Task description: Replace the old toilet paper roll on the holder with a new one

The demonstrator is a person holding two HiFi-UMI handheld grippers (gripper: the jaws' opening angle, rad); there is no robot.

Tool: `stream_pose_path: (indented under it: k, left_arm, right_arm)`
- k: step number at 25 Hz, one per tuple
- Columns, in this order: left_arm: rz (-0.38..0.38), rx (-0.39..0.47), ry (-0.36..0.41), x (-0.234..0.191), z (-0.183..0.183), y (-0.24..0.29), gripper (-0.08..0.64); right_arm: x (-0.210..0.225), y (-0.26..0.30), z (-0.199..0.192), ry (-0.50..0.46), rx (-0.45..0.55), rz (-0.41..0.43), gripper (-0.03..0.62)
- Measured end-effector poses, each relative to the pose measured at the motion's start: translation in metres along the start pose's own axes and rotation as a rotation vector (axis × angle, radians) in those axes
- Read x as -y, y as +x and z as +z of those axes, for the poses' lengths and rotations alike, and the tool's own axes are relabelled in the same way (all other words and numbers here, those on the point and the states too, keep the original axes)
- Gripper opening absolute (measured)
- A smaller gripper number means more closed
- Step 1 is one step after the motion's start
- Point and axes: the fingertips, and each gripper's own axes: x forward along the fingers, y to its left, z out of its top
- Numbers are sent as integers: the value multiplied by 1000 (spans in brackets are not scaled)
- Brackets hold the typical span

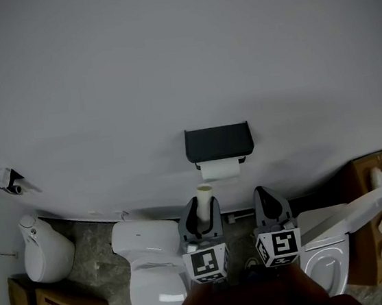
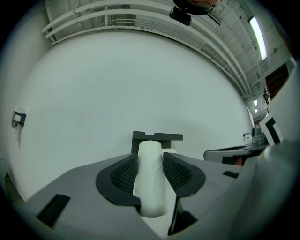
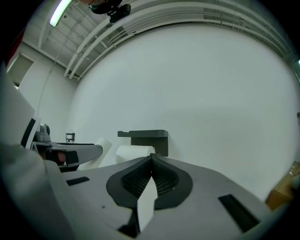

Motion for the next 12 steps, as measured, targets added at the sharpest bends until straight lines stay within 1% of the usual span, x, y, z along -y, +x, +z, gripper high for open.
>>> stream_pose_path:
  k: [2,5,8,12]
  left_arm:
    - [-1,-2,5,0,-1,0,186]
    - [2,7,-11,0,1,0,186]
    - [2,-7,9,-1,-3,0,186]
    - [3,8,-16,-2,2,1,186]
  right_arm:
    - [0,0,1,2,1,1,17]
    - [0,2,2,-2,1,5,17]
    - [0,2,3,-1,3,6,17]
    - [-4,4,3,-8,3,12,17]
